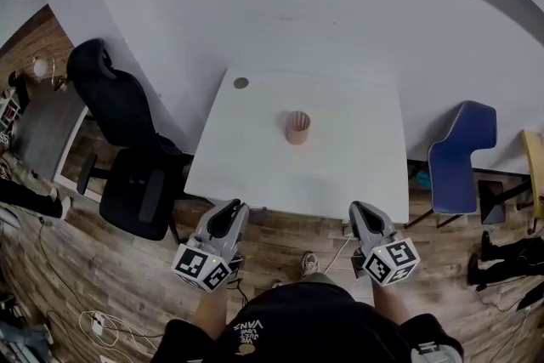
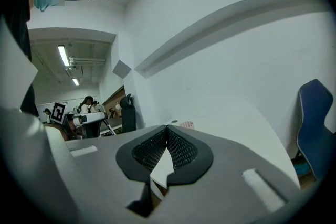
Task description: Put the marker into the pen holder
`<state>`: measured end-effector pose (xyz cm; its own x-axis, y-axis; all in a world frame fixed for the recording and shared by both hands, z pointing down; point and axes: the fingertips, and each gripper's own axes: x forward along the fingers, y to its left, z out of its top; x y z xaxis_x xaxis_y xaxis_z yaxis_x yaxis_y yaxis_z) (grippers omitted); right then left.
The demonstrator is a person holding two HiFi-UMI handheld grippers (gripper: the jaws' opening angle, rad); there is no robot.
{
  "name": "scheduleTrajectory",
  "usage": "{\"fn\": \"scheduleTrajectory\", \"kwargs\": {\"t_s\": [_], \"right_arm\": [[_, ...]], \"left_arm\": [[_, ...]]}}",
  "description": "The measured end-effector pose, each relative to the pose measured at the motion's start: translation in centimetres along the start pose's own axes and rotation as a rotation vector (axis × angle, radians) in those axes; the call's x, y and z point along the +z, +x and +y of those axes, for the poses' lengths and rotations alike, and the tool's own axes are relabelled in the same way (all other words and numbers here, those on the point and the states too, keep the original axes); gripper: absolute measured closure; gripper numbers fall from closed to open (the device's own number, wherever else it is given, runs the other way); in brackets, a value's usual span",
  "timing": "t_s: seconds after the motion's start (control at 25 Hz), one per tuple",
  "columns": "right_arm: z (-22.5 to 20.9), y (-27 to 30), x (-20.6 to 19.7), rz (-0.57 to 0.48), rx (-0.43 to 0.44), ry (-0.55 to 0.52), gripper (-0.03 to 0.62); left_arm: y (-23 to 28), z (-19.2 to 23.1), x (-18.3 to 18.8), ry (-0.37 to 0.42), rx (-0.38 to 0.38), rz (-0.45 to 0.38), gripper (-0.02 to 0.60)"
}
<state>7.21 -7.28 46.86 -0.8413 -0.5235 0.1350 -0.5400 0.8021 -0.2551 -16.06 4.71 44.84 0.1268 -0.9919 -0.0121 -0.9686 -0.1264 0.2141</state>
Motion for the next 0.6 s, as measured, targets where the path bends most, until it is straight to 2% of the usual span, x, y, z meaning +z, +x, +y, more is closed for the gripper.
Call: {"fn": "scheduleTrajectory", "kwargs": {"t_s": [0.6], "right_arm": [[-7.4, 4.5, 0.6, 0.042, 0.115, 0.002, 0.589]], "left_arm": [[7.8, -0.7, -1.1, 0.009, 0.093, -0.020, 0.463]]}}
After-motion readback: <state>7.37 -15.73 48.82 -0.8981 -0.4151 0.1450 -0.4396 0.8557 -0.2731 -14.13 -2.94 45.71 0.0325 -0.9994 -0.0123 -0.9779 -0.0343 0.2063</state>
